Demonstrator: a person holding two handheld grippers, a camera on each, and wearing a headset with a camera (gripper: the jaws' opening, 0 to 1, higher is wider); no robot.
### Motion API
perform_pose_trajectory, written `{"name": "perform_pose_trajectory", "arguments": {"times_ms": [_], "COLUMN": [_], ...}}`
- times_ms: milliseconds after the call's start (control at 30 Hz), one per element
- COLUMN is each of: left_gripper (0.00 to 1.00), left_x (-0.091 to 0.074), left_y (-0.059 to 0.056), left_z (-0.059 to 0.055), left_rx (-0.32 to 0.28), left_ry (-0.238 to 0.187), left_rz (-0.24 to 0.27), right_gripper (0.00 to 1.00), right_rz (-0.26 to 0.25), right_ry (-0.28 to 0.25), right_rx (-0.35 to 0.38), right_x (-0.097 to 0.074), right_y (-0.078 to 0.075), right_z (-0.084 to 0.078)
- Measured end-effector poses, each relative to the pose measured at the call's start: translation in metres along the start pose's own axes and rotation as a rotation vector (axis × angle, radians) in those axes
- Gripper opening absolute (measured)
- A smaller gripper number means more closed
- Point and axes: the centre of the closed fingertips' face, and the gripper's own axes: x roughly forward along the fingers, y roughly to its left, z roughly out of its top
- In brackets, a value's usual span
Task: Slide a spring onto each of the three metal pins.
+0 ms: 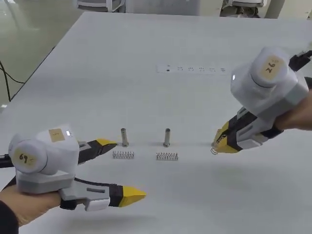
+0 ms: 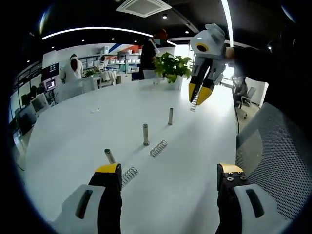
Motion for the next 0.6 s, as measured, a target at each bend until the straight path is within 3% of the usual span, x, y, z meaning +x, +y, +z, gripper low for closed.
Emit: {"name": "perform_pose_trajectory", "arguments": {"times_ms": [600], "left_gripper": [0.78], "left_x": [-0.001], "left_y": [0.002], "left_z": [-0.004], "left_rx": [-0.012], "left_ry": [0.002], "left_rz": [0.006], "right_gripper": [0.12], "right_rz": [-0.083], "right_ry": [0.036], "right_rx": [0.047], "right_x": [-0.006], "right_y": [-0.047], "right_z": [-0.014]}}
